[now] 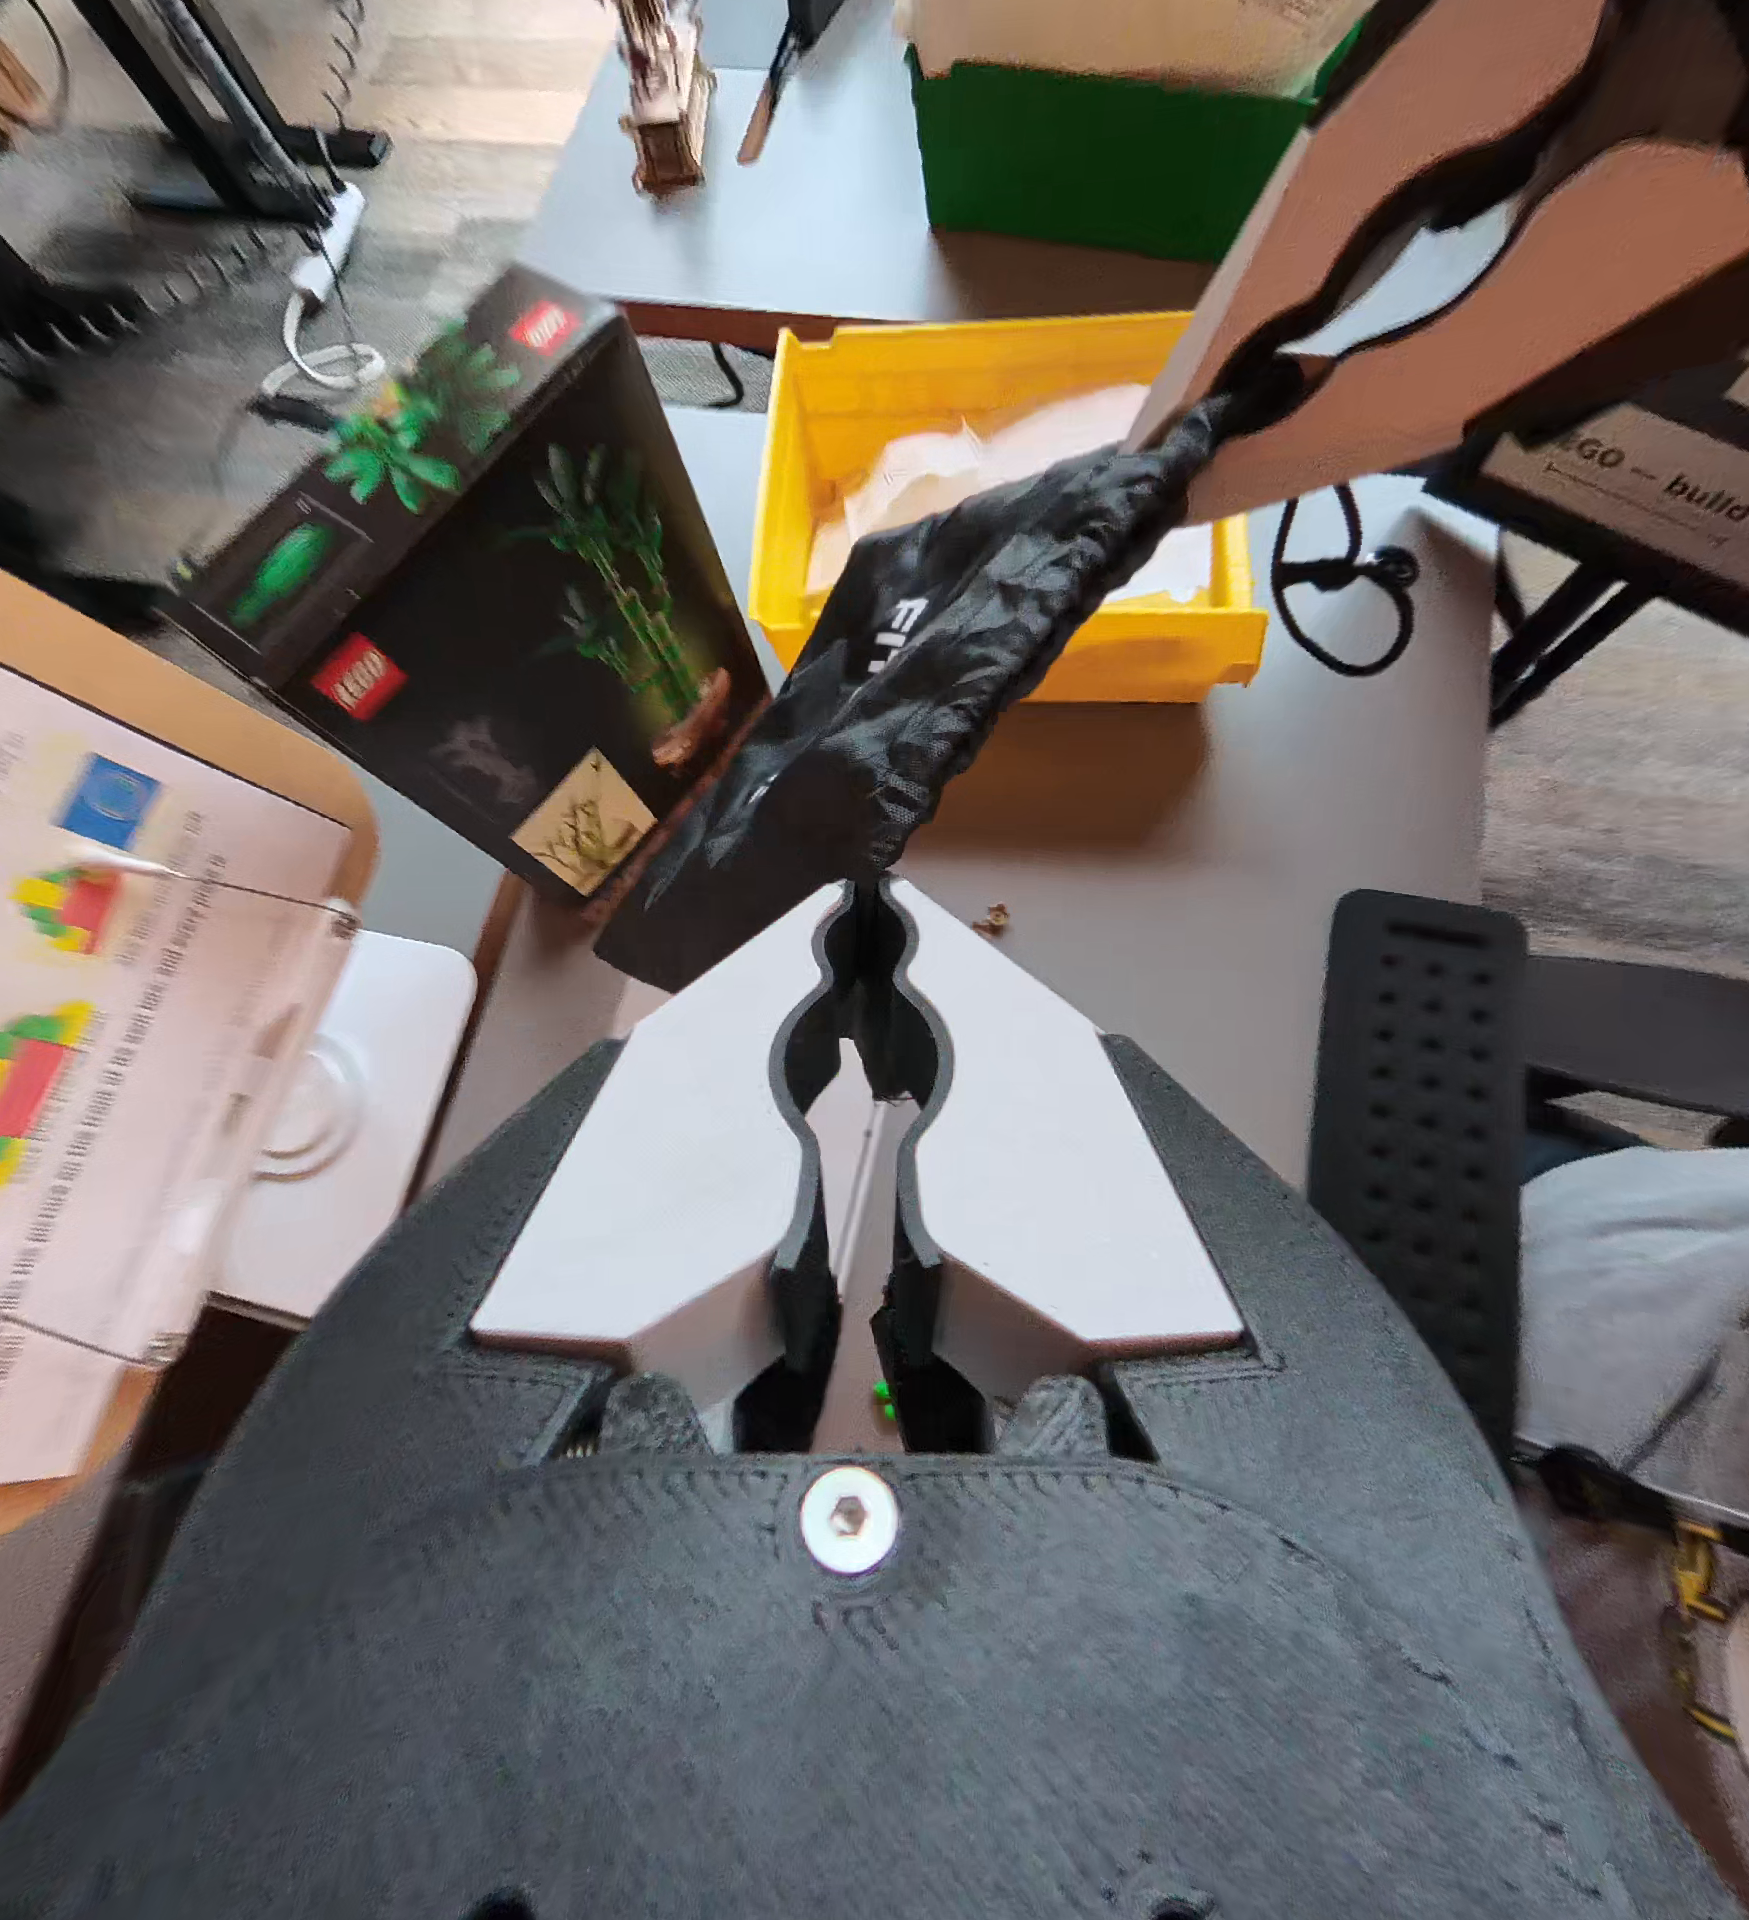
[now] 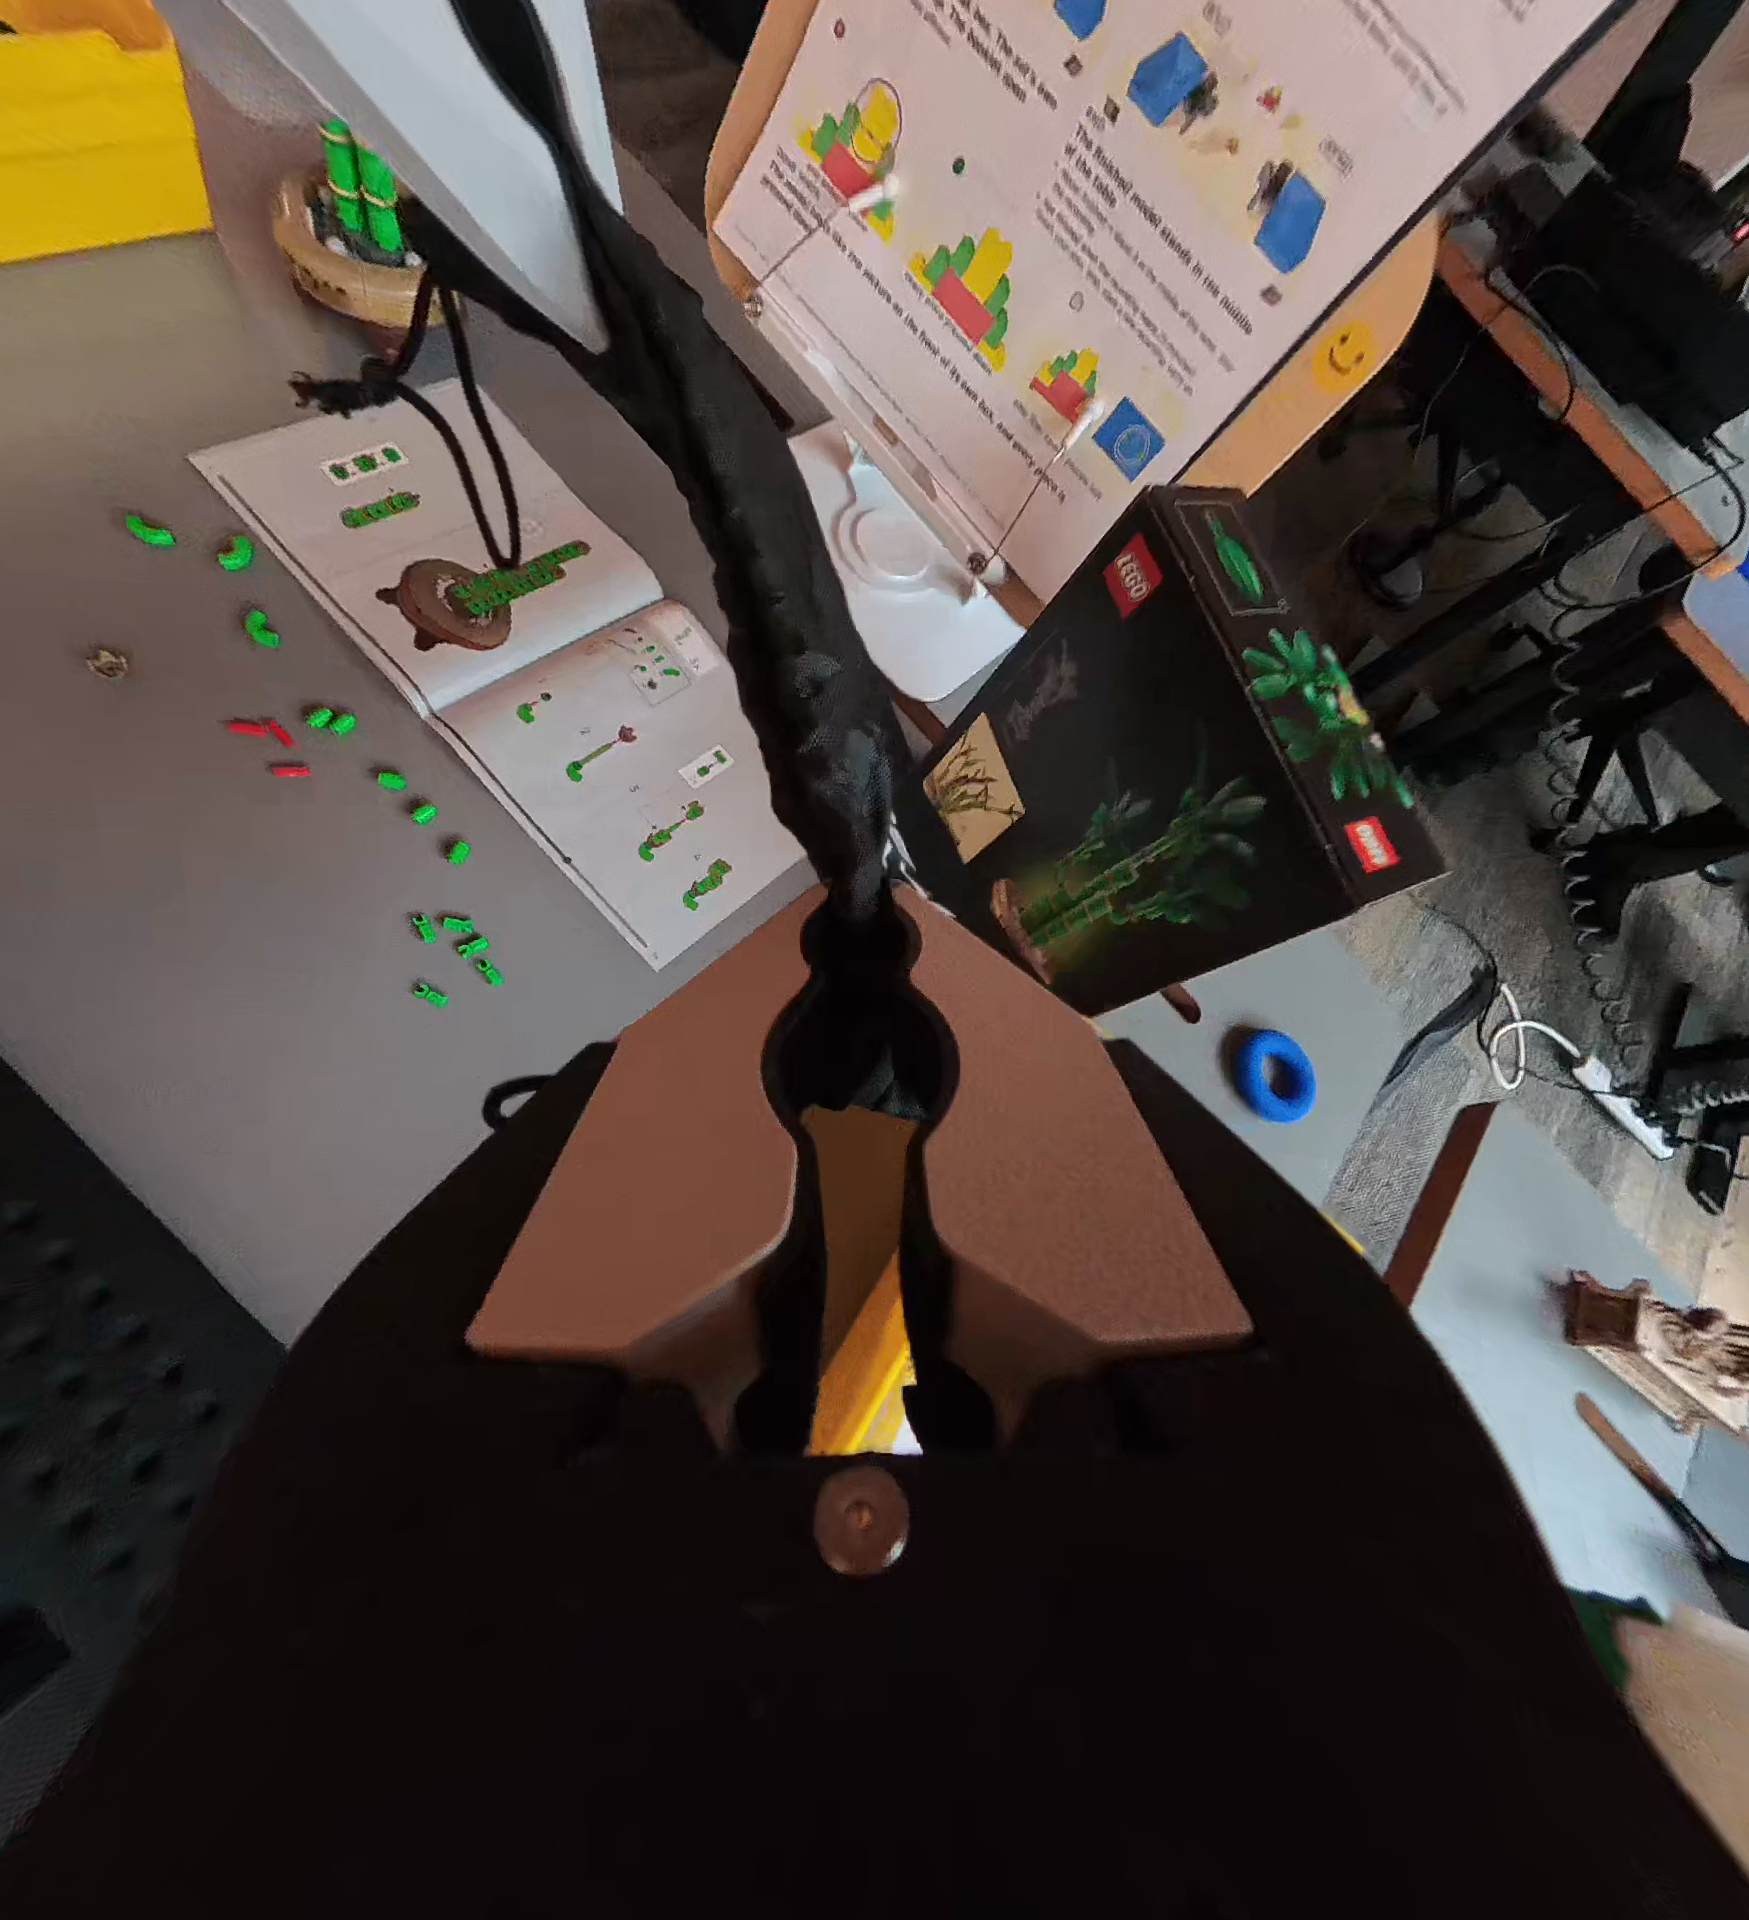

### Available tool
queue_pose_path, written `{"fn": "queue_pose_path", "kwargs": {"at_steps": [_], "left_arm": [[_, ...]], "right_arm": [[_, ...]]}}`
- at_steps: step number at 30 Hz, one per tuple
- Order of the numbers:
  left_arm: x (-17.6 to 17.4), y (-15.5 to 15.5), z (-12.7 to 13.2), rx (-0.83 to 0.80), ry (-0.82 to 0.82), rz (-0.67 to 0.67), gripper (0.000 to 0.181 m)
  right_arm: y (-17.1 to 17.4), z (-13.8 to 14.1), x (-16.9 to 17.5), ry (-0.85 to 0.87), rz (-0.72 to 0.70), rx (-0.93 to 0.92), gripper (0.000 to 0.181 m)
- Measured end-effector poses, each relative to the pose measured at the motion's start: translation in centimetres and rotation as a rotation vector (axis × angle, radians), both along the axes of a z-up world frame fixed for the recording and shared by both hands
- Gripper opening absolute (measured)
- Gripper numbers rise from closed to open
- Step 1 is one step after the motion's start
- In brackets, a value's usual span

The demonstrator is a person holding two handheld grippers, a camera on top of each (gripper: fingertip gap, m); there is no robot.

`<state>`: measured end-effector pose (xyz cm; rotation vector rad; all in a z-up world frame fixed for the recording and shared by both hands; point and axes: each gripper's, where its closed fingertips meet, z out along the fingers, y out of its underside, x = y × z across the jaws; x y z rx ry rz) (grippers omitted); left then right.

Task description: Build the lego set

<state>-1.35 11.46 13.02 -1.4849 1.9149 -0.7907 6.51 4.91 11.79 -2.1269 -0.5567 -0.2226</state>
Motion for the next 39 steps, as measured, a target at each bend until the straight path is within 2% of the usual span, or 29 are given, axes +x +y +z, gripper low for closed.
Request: {"fn": "queue_pose_path", "kwargs": {"at_steps": [1, 4, 7, 9, 12, 13, 15, 19, 21, 24, 27, 29, 32, 35, 37, 39], "left_arm": [[0.1, 0.0, -0.8, -0.036, 0.02, 0.011, 0.0], [0.4, 0.2, -2.5, -0.138, 0.074, 0.079, 0.0], [0.9, -0.9, -3.4, -0.298, 0.102, 0.129, 0.0], [1.3, -1.5, -4.1, -0.319, 0.1, 0.125, 0.0], [1.8, -2.6, -5.5, -0.313, 0.111, 0.104, 0.0], [1.9, -2.6, -5.8, -0.295, 0.118, 0.103, 0.0], [1.8, -2.3, -6.0, -0.249, 0.131, 0.11, 0.0], [1.6, -1.8, -4.6, -0.206, 0.121, 0.089, 0.0], [1.6, -1.6, -4.0, -0.177, 0.118, 0.079, 0.0], [1.8, -1.8, -3.6, -0.158, 0.125, 0.057, 0.0], [2.2, -1.9, -3.5, -0.146, 0.125, 0.05, 0.0], [2.4, -1.8, -3.5, -0.151, 0.12, 0.05, 0.0], [2.6, -1.8, -3.5, -0.16, 0.116, 0.045, 0.0], [2.7, -1.6, -3.8, -0.156, 0.119, 0.044, 0.0], [2.6, -1.4, -4.0, -0.154, 0.121, 0.035, 0.0], [2.6, -1.2, -4.2, -0.136, 0.103, 0.023, 0.0]], "right_arm": [[-0.1, -1.0, -0.1, 0.024, -0.007, -0.012, 0.001], [-0.2, -3.2, -0.6, 0.147, -0.045, -0.064, 0.001], [-0.1, -5.7, -0.2, 0.159, -0.122, -0.149, 0.0], [0.6, -6.4, -0.2, 0.194, -0.153, -0.14, 0.0], [1.6, -6.5, -1.1, 0.334, -0.153, -0.118, 0.0], [1.7, -6.6, -1.0, 0.326, -0.146, -0.122, 0.0], [1.7, -6.7, -0.2, 0.198, -0.121, -0.111, 0.004], [0.9, -6.5, 0.3, 0.018, -0.043, -0.151, 0.041], [0.9, -5.4, 0.2, -0.049, 0.003, -0.143, 0.054], [1.5, -2.9, 0.1, -0.184, 0.064, -0.101, 0.062], [2.3, -1.1, -1.5, -0.272, 0.166, -0.089, 0.052], [2.9, -0.9, -2.2, -0.245, 0.196, -0.133, 0.045], [3.6, -1.6, -2.1, -0.194, 0.182, -0.218, 0.036], [4.1, -2.6, -1.5, -0.216, 0.165, -0.27, 0.024], [4.1, -3.1, -1.2, -0.225, 0.164, -0.304, 0.002], [4.1, -3.4, -1.4, -0.186, 0.171, -0.334, 0.0]]}}
